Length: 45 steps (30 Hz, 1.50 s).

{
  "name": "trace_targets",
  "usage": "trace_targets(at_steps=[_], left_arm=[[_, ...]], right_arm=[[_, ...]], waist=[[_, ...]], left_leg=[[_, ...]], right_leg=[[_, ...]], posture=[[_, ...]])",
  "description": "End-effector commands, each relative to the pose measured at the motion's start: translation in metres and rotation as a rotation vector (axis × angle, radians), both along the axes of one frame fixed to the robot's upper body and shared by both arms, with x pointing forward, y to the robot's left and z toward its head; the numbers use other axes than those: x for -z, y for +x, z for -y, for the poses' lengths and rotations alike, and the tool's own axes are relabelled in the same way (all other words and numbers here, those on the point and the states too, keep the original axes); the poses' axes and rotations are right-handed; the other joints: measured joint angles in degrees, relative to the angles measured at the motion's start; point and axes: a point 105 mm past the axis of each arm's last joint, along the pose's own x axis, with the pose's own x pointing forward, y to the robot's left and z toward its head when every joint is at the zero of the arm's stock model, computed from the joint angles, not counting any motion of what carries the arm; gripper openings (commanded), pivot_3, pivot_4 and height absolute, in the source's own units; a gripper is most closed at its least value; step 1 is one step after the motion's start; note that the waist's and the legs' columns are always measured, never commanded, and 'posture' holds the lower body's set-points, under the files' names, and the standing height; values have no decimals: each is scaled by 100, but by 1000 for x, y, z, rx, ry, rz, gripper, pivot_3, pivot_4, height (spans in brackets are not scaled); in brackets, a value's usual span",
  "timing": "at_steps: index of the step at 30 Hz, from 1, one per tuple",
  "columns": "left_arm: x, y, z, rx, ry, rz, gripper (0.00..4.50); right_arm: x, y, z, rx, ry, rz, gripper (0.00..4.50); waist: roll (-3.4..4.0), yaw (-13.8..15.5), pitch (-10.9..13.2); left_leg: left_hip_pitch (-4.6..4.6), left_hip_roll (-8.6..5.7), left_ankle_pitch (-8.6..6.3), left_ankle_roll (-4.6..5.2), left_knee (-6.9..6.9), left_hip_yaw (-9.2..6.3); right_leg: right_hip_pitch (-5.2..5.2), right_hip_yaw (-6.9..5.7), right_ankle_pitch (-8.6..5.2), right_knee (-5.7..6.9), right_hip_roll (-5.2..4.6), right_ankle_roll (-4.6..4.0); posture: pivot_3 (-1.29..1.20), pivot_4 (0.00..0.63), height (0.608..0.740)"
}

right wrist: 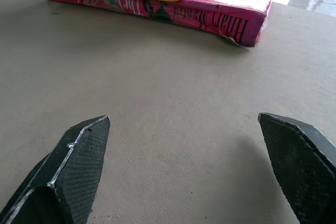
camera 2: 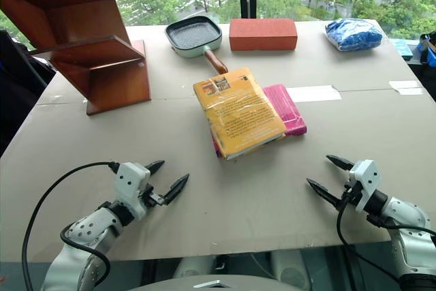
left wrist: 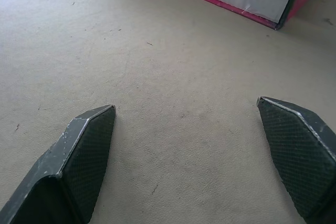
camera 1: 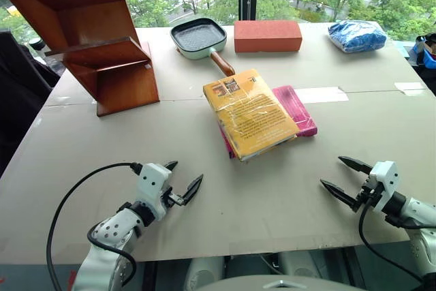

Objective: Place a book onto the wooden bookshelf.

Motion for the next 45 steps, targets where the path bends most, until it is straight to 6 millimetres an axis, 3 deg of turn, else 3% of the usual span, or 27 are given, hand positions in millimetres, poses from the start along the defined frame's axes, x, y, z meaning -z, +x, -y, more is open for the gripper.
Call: trace_targets(at_steps=[1, 10, 24, 30, 36, 40, 45], left_arm=[[-4, -4, -3, -29, -1, 16, 4451], [-4, -8, -2, -68, -33, 27, 4451], [-5, -7, -1, -54, -21, 37, 4451], [-43, 8, -6, 53, 2, 109, 4451], [-91, 11, -14, 286, 45, 117, 4451], [-114, 12, -21, 386, 97, 114, 4500], [-137, 15, -22, 460, 128, 133, 4500]], right_arm=[[-7, 5, -2, -26, -3, 26, 4500], [-12, 19, -3, -57, -14, 33, 4500], [-15, 22, 4, -29, -19, 48, 4500], [-51, 45, -9, -13, -54, 114, 4500], [-107, 95, -26, 9, -111, 153, 4500], [-123, 135, -48, 33, -130, 183, 3302], [-113, 178, -73, 86, -189, 156, 795]], waist=[[0, -1, 0], [-9, 18, 5], [-9, 12, 5], [-11, 1, 7], [-28, -37, 23], [-49, -86, 37], [-63, -101, 50]], left_leg=[[0, 0, 0, 0, 0, 0], [-2, -1, 0, 0, 2, 7], [-2, -2, 0, 0, 6, 9], [-1, -2, 1, 0, 15, 9], [4, -2, 1, 0, 18, 6], [-9, -5, 1, 0, 15, 8], [-27, -3, 1, 0, 4, 20]], right_leg=[[0, 0, 0, 0, 0, 0], [1, -4, 0, 0, 3, 0], [2, 0, 1, 1, 3, 0], [1, -2, 2, 17, 6, -1], [0, 0, 2, 24, 8, -2], [-16, 0, 16, 25, 16, -25], [-24, -10, 24, 21, 14, -16]], posture=[[0, 150, 740], [0, 150, 740], [0, 150, 740], [0, 150, 740], [0, 150, 740], [0, 150, 740], [0, 150, 740]])
